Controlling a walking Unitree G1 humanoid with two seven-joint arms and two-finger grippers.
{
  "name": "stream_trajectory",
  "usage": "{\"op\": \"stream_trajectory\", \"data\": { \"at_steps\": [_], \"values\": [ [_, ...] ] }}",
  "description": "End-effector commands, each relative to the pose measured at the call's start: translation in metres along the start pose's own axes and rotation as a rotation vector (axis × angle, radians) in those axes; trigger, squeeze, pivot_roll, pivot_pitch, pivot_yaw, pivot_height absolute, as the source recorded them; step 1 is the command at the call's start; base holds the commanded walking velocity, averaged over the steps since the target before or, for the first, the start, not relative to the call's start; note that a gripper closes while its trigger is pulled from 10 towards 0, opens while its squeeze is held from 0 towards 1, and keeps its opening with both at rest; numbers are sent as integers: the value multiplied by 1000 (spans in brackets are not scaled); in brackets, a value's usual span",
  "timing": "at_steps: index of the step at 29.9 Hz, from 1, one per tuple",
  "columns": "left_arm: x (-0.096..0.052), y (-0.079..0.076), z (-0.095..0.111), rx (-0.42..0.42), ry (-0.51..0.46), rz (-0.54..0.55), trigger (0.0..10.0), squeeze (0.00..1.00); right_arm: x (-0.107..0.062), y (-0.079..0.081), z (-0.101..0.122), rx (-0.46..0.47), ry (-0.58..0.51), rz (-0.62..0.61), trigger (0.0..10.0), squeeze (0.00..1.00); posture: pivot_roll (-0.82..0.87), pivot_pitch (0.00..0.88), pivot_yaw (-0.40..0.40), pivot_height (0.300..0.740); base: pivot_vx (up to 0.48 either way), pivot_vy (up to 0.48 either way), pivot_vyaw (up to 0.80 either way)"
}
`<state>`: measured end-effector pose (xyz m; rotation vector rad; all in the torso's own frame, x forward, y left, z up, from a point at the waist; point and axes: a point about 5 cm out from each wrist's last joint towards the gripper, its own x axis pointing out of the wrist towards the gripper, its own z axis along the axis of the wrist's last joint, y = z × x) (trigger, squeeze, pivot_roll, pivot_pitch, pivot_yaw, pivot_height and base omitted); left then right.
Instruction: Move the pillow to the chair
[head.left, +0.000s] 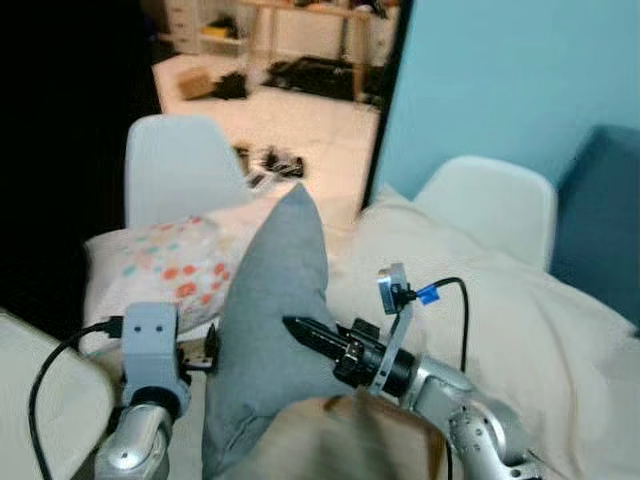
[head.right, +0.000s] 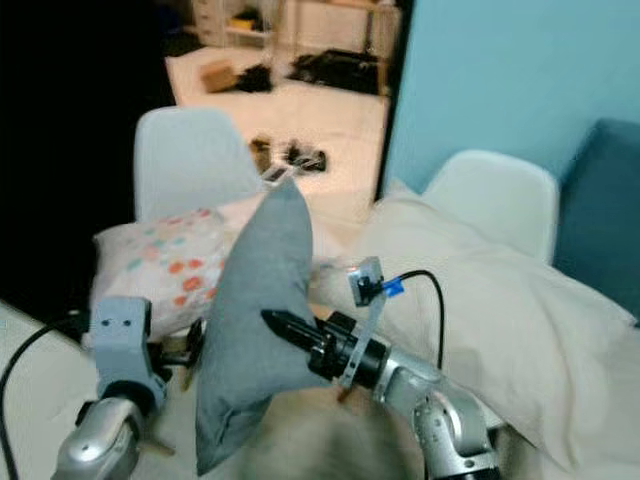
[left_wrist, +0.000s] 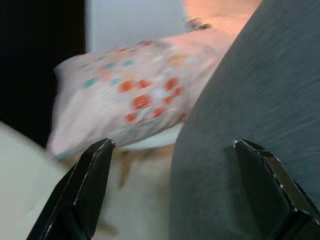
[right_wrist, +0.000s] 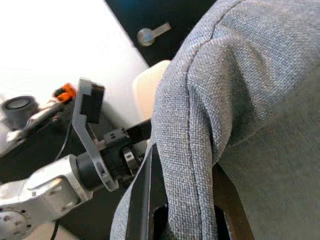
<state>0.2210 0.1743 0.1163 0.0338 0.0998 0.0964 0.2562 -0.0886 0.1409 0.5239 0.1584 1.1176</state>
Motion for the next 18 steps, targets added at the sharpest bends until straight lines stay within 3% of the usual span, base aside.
{"op": "stream_trajectory", "data": {
  "at_steps": [1, 18],
  "values": [
    [1, -2, 1, -2, -5, -4, 10000, 0, 4, 10, 13, -49, -63, 72, 10000, 0, 5, 0, -70, 740, 0, 0, 781],
    [1, -3, 0, -5, -6, -9, 10000, 0, 4, 10, 13, -49, -55, 83, 10000, 0, 6, 0, -74, 740, 0, 0, 785]
  ]
}}
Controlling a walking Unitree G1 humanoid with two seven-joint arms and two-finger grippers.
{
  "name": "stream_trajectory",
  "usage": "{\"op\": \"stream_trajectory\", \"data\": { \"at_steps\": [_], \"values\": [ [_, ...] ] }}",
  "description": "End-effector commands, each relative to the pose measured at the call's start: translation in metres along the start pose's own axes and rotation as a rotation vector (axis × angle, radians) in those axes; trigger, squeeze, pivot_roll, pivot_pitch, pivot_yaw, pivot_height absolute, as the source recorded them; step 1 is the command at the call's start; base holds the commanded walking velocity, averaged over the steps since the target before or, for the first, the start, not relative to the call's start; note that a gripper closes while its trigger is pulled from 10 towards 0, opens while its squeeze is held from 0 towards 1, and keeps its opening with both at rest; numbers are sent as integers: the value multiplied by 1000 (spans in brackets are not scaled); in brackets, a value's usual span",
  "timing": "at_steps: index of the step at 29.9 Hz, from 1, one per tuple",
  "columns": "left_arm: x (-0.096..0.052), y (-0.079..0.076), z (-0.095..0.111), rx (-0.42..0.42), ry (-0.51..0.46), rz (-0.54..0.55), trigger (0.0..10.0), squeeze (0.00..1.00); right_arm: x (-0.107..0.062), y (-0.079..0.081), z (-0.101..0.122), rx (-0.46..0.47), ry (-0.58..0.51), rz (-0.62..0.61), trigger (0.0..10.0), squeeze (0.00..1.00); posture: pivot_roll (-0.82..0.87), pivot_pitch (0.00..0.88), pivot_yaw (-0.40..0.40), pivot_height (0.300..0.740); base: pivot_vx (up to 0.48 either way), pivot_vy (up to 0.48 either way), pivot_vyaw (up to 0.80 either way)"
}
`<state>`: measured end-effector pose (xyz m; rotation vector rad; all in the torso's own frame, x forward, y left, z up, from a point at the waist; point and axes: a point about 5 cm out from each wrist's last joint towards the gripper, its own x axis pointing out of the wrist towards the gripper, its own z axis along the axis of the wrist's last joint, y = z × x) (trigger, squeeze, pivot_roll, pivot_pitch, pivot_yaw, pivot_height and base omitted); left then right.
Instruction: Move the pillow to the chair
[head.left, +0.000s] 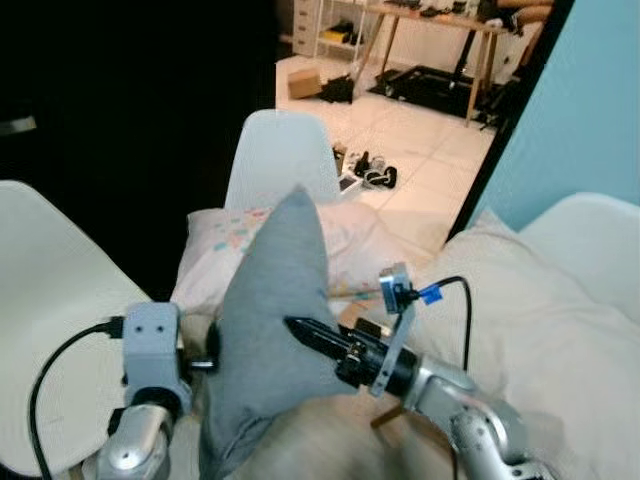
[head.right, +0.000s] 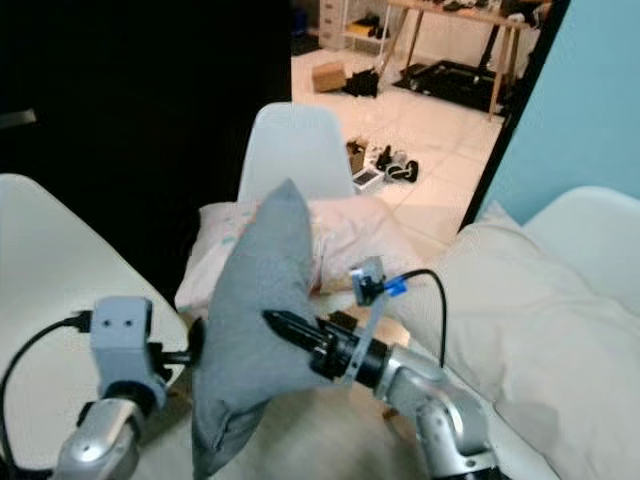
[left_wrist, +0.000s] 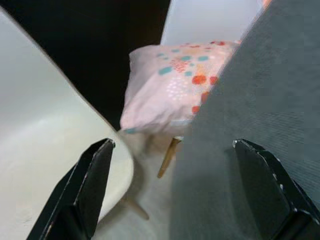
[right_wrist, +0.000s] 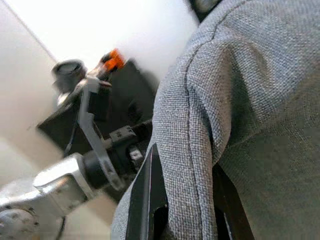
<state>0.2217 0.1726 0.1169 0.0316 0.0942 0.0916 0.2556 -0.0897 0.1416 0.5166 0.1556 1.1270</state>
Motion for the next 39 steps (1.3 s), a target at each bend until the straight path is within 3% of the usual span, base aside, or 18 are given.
{"op": "stream_trajectory", "data": {
  "at_steps": [1, 30, 39],
  "values": [
    [1, -2, 0, -2, -1, -4, 10000, 0, 5, 10, 12, -43, -59, 74, 10000, 0, 6, 0, -74, 740, 0, 0, 781],
    [0, -1, 4, 25, -35, 27, 10000, 0, 4, 2, 16, -66, -74, 21, 10000, 0, 3, 0, -78, 740, 0, 0, 782],
    [0, 2, 7, 51, -43, 44, 10000, 0, 6, -10, 19, -57, -88, -84, 10000, 0, 3, 0, -78, 740, 88, 0, 343]
  ]
}}
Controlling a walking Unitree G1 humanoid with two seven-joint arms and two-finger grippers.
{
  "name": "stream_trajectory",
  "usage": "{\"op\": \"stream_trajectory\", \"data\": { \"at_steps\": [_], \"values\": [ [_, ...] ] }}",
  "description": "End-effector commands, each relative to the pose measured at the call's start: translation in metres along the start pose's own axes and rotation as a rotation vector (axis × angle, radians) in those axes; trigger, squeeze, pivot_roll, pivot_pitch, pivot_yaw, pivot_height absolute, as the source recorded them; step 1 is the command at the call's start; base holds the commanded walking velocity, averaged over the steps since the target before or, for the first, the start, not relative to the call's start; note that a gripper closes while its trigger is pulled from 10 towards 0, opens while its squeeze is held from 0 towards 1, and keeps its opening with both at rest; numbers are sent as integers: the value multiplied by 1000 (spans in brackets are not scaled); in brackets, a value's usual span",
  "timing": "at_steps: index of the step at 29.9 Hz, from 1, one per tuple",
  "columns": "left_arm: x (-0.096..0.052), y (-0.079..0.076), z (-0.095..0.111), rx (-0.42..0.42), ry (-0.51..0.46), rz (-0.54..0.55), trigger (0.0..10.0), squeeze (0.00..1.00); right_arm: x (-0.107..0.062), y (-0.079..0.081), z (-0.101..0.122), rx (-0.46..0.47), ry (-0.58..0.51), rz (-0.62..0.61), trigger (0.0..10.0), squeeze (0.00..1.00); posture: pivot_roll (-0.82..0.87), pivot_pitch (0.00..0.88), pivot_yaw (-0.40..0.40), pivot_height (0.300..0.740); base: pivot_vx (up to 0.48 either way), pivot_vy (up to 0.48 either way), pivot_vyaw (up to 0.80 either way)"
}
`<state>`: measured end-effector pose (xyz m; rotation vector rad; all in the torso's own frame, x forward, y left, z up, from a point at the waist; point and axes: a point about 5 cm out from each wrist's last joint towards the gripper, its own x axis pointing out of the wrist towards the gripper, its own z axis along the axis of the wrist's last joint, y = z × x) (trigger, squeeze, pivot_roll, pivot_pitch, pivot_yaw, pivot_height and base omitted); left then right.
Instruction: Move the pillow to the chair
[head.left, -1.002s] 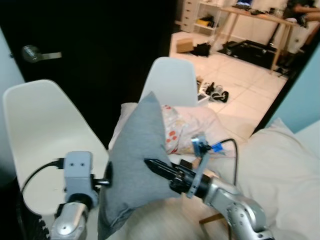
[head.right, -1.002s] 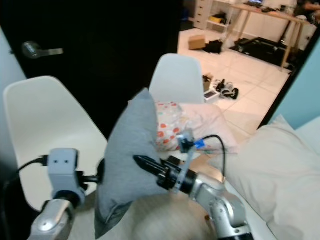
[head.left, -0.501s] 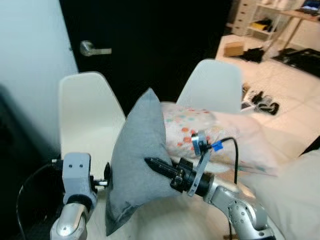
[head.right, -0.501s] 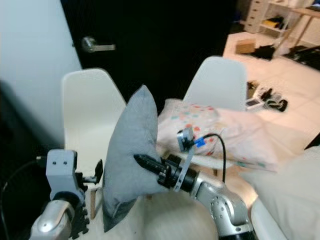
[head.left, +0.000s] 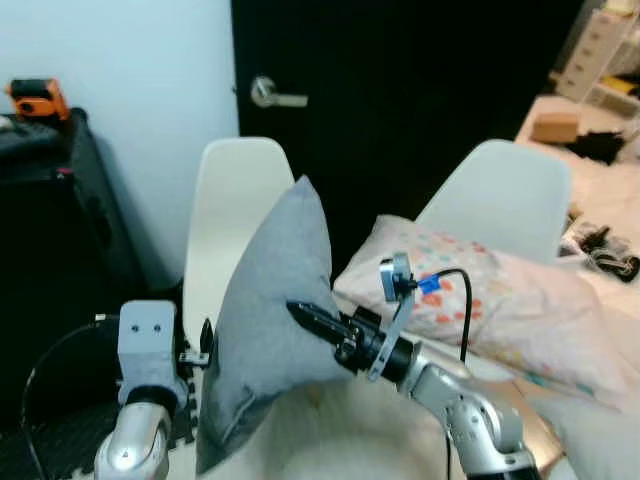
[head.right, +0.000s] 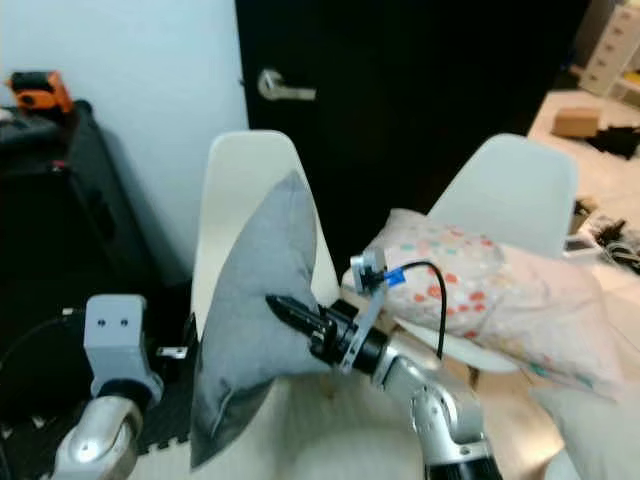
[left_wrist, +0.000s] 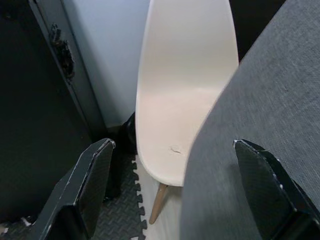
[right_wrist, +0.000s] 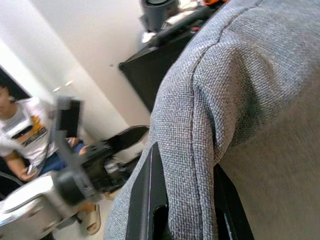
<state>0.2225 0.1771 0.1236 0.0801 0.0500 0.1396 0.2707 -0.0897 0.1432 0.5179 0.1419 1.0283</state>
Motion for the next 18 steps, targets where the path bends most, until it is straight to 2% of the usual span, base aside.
{"op": "stream_trajectory", "data": {
  "at_steps": [1, 18],
  "values": [
    [0, -2, 1, 9, 2, -3, 10000, 0, 1, 0, 12, -40, -52, -2, 10000, 0, 4, 0, -78, 740, 480, 0, 0],
    [1, -2, 1, 13, -3, -5, 10000, 0, 3, -1, 12, -30, -63, -10, 10000, 0, 6, 0, -76, 740, 480, 0, 0]
  ]
}}
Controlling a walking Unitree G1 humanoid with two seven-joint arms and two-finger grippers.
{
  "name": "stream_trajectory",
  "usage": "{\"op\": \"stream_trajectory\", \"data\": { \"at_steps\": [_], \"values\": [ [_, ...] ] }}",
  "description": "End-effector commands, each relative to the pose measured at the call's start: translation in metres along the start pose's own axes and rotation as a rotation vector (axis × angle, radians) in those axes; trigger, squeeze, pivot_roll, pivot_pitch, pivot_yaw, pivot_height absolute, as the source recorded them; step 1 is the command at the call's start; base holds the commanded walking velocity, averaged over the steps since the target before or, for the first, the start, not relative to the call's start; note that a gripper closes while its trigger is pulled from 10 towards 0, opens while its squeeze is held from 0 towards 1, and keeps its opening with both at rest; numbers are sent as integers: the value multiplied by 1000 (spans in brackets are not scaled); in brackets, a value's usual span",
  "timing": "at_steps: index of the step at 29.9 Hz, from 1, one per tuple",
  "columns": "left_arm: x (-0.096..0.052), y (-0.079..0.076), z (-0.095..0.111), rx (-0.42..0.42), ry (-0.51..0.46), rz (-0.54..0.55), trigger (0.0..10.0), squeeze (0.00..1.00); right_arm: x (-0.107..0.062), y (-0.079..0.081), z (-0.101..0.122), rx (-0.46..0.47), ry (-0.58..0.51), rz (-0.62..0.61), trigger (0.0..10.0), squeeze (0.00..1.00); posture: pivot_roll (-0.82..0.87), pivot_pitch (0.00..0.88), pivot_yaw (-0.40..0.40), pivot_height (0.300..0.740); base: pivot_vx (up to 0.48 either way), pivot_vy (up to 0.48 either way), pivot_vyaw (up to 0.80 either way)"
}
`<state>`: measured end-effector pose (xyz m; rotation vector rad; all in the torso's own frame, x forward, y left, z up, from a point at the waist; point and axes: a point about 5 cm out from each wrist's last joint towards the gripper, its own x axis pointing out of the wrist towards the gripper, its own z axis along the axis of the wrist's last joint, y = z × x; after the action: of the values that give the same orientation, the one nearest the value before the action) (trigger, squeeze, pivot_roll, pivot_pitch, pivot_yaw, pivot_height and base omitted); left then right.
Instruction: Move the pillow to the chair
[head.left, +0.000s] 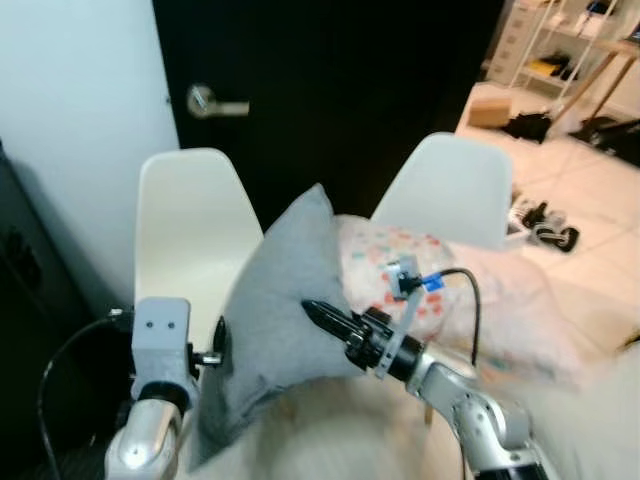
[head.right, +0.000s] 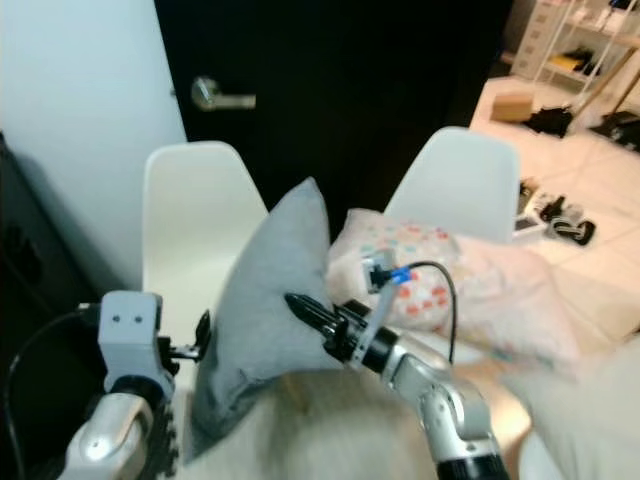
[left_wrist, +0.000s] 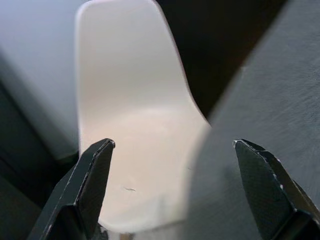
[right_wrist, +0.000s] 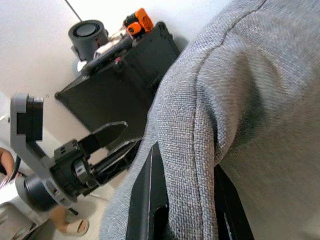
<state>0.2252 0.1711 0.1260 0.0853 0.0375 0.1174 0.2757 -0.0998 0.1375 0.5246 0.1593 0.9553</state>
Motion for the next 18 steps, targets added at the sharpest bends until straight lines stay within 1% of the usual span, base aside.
{"op": "stream_trajectory", "data": {
  "at_steps": [1, 5, 6, 10, 12, 14, 17, 18],
  "values": [
    [-1, 4, -1, 9, 10, 17, 10000, 0, 9, 11, 12, -40, -55, 66, 10000, 0, 6, 0, -77, 740, 480, 0, 0],
    [-1, 4, -1, 9, 9, 18, 10000, 0, 9, 12, 12, -43, -55, 78, 10000, 0, 7, 0, -77, 740, 480, 0, 0],
    [-1, 4, -1, 10, 9, 18, 10000, 0, 8, 14, 12, -47, -55, 98, 10000, 0, 8, 0, -77, 740, 480, 0, 0],
    [-1, 4, 0, 24, 9, 21, 10000, 0, 7, 19, 12, -56, -54, 142, 10000, 0, 9, 0, -79, 740, 438, 0, 798],
    [-1, 4, 0, 27, 9, 21, 10000, 0, 7, 19, 12, -52, -54, 142, 10000, 0, 9, 0, -79, 740, 345, 0, 794],
    [-1, 4, 0, 37, 7, 26, 10000, 0, 7, 19, 12, -52, -50, 149, 10000, 0, 10, 0, -79, 740, 0, 0, 788],
    [0, 5, 2, 59, 7, 42, 10000, 0, 8, 20, 10, -58, -23, 152, 10000, 0, 9, 0, -80, 740, 0, 0, 798],
    [0, 5, 3, 66, 5, 46, 10000, 0, 9, 20, 9, -70, -5, 147, 10000, 0, 9, 0, -80, 740, 0, 0, 406]
  ]
}}
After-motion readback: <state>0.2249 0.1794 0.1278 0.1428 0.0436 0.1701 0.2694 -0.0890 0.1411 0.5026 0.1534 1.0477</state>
